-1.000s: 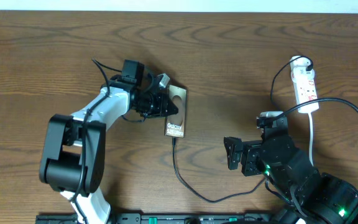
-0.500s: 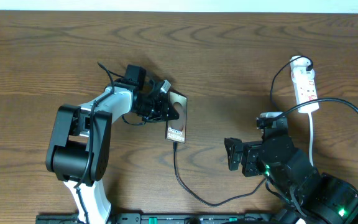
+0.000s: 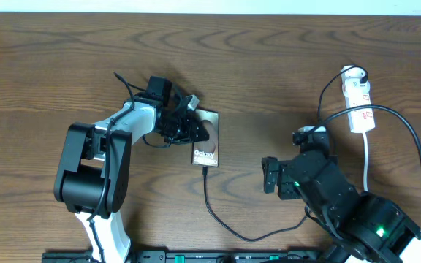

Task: Plug charger to phone and switch on socket
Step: 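Lay the phone flat on the table and open the left gripper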

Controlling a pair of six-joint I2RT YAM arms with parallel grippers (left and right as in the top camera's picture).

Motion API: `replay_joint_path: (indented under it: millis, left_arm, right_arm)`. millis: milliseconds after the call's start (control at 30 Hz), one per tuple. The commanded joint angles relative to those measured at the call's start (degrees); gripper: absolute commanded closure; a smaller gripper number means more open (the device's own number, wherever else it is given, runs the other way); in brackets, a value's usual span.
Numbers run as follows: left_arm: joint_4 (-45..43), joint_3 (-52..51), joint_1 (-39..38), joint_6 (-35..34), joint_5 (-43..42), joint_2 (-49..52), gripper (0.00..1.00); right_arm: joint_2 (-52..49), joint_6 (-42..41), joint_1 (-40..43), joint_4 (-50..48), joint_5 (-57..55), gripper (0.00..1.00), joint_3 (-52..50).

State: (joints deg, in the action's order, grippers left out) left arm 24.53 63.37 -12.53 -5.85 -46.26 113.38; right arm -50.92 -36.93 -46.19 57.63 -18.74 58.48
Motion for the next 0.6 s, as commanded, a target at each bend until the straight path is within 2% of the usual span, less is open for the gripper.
replay_joint_path:
  millis: [0,233,567]
  left_arm:
    - [1.14,0.61,0.04,0.87,3.58,0.52,0.69]
    - [1.81,0.61,0.04,0.85,7.87,0.52,0.59]
    - [1.79,0.61,0.04,0.87,11.41,0.52,0.56]
  right_arm:
    - [-0.96,-0.76,0.35,0.02,-0.57,0.01,0.72]
    - [-1.97,-0.83,0.35,0.0,1.36,0.01,0.72]
    - [-1.97,-2.49,0.35,0.04,2.32,0.01,0.72]
